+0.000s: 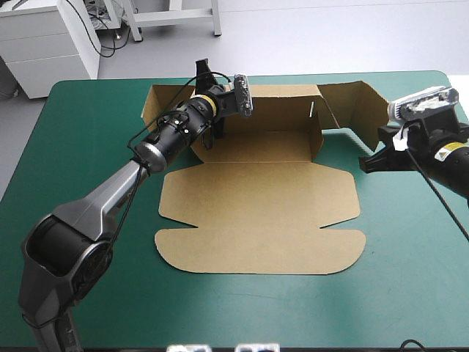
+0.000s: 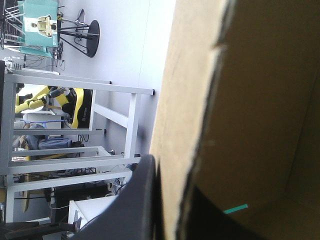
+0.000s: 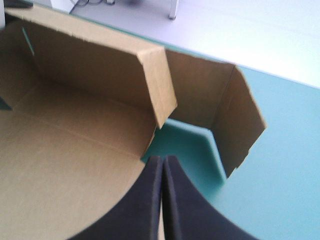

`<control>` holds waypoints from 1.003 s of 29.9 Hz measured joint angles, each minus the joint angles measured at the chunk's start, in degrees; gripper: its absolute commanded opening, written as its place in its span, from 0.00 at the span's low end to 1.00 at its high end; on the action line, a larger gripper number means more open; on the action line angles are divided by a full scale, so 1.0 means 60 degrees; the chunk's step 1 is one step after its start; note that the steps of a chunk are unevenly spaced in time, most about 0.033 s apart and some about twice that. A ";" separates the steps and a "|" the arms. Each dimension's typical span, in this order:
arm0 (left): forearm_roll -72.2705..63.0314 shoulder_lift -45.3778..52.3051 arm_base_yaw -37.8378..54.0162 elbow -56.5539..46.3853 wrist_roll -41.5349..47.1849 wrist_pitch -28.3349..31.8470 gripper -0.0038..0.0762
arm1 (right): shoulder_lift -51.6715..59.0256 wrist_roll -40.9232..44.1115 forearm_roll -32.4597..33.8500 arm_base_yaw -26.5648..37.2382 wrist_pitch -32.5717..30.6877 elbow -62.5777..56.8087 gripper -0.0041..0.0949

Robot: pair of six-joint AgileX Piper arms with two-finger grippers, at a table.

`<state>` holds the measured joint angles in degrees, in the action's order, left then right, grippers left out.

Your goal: Fold the box

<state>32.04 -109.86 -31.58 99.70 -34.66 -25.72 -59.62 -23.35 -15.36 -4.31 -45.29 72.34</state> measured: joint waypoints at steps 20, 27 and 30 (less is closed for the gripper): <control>-0.0146 0.0003 0.0000 0.0000 0.0000 -0.0044 0.04 | -0.5347 0.0944 0.0019 0.0000 -0.0082 0.4927 0.02; -0.0294 0.0033 0.0000 0.0000 0.0000 -0.0114 0.04 | -0.7369 0.1385 0.0069 0.0000 -0.0683 0.6006 0.02; -0.0307 0.0040 0.0000 0.0008 0.0000 -0.0121 0.04 | -0.7775 0.1605 0.0080 0.0000 -0.0833 0.6020 0.02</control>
<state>30.19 -109.62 -31.58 99.75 -34.66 -26.44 -106.27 -13.72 -14.88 -4.31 -50.29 108.46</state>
